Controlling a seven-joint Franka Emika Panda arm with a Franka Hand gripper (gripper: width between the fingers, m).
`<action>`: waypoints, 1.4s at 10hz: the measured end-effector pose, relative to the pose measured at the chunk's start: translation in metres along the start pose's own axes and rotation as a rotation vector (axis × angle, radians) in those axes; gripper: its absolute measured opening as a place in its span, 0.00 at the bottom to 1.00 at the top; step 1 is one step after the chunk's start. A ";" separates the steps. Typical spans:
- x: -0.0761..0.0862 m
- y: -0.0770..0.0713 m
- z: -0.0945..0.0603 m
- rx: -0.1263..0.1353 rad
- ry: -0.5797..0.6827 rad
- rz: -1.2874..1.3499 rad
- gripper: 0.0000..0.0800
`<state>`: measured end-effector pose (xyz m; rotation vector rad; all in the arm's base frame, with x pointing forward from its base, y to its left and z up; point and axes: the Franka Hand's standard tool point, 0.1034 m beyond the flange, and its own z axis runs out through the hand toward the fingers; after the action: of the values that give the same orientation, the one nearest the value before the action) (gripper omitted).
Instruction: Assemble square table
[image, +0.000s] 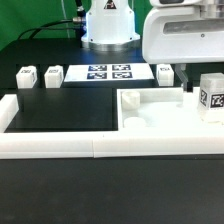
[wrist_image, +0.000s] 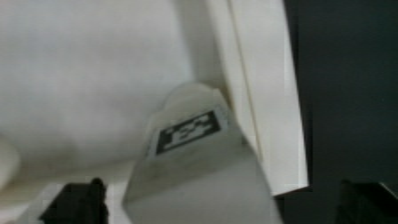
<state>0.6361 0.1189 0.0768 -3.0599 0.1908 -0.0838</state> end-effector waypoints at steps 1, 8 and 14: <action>0.000 0.000 0.000 0.000 -0.001 0.001 0.81; -0.001 0.008 0.002 0.011 -0.014 0.621 0.37; -0.004 0.015 0.004 0.049 -0.062 1.274 0.37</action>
Offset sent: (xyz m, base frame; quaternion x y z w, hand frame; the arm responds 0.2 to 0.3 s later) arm 0.0000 0.0000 0.0000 0.0000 0.0000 0.0000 1.0000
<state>0.6304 0.1048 0.0717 -2.2961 1.9283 0.0834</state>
